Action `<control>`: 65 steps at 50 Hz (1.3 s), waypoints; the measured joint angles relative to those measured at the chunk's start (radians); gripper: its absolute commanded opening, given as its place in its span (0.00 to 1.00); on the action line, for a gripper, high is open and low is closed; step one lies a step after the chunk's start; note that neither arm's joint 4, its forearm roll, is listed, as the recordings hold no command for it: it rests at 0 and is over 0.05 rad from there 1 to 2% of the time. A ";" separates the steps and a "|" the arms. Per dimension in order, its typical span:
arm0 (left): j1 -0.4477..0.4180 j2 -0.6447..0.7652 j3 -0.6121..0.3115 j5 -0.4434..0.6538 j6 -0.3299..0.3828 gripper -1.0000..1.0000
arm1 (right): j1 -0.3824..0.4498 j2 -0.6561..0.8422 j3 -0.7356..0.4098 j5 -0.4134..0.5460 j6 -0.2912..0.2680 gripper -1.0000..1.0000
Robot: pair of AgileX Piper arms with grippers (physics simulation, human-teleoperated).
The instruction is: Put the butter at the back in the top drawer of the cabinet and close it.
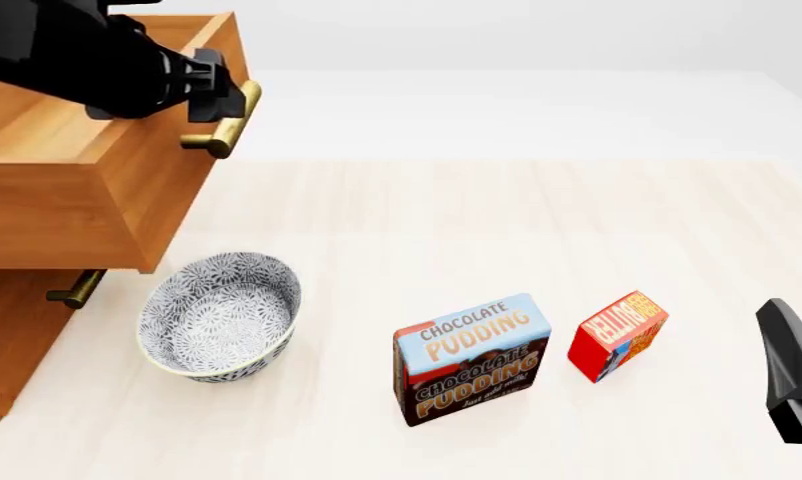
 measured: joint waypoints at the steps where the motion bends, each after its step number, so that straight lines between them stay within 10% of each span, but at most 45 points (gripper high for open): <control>1: -0.001 0.001 -0.001 0.002 -0.001 1.00 | 0.000 0.000 0.000 0.000 0.000 1.00; 65: -0.106 -0.077 -0.229 0.209 0.120 1.00 | 0.000 0.000 0.000 0.000 0.000 1.00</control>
